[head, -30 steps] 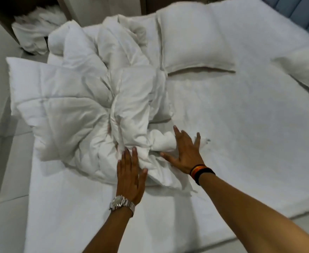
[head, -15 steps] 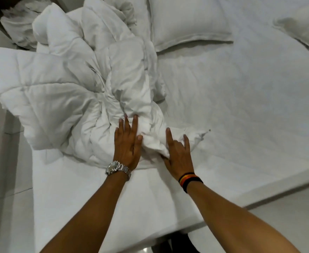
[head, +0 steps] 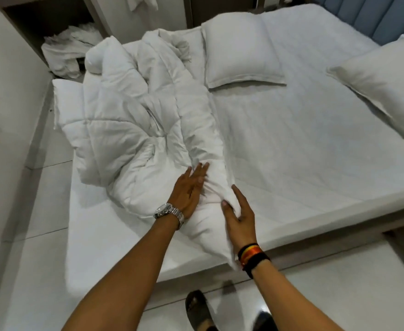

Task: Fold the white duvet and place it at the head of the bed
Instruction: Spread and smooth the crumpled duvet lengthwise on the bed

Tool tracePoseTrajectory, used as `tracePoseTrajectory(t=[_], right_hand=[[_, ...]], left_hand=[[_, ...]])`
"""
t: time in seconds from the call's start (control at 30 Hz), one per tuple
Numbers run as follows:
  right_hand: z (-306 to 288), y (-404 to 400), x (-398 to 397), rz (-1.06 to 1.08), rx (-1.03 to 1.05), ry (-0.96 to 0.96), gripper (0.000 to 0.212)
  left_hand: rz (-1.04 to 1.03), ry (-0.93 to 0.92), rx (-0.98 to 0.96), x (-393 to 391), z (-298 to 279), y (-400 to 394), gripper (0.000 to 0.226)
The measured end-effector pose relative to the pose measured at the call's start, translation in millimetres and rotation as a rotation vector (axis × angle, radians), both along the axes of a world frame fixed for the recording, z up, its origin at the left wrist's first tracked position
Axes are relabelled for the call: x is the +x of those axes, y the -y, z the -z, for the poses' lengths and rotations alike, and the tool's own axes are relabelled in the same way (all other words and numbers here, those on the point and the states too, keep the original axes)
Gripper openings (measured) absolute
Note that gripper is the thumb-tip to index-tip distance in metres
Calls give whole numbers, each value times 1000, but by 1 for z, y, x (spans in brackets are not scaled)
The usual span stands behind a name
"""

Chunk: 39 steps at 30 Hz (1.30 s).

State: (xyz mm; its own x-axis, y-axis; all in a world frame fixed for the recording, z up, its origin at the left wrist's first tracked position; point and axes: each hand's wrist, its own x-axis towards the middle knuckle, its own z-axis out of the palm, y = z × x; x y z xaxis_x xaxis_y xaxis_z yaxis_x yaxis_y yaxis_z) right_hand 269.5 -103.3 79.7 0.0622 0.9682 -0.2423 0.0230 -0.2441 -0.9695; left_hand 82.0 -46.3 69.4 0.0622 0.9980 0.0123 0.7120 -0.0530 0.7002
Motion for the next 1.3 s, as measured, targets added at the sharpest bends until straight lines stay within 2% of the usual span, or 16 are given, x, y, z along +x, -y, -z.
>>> tracePoseTrajectory(t=[0.17, 0.33, 0.43, 0.53, 0.6, 0.63, 0.7, 0.8, 0.87, 0.97, 1.07, 1.13, 1.23, 1.3], right_hand=[[2, 74, 73, 55, -71, -24, 44], [56, 142, 149, 100, -236, 41, 44], [80, 146, 168, 36, -287, 153, 45], [95, 140, 162, -50, -318, 365, 60], [96, 137, 148, -63, -335, 591, 73], [93, 137, 136, -71, -279, 694, 76], [85, 137, 104, -166, -34, 808, 76], [72, 125, 41, -390, 285, 795, 76], [66, 113, -11, -510, 405, 805, 79], [68, 90, -84, -647, 520, 818, 83], [79, 61, -145, -690, 571, 819, 86], [88, 40, -177, -668, 535, 854, 85], [97, 8, -202, -585, 399, 867, 78], [99, -11, -208, -539, 350, 885, 74]], left_hand=[[128, -117, -68, 78, 11, 62, 58], [207, -240, -246, 166, 59, 128, 66], [160, -315, -306, 176, 72, 162, 62], [16, -315, -222, 143, 73, 201, 77], [-158, -260, -155, 102, 78, 231, 73], [-269, -237, -117, 77, 83, 248, 70], [-515, -195, -32, 25, 93, 278, 74], [-870, -84, -33, -41, 97, 299, 99], [-934, -47, -1, -83, 101, 292, 108], [-806, -47, 36, -138, 108, 258, 110], [-633, 33, 87, -183, 104, 203, 107], [-471, 80, 169, -206, 102, 166, 100], [-323, -81, 273, -218, 99, 121, 91], [-305, -101, 250, -218, 96, 101, 92]])
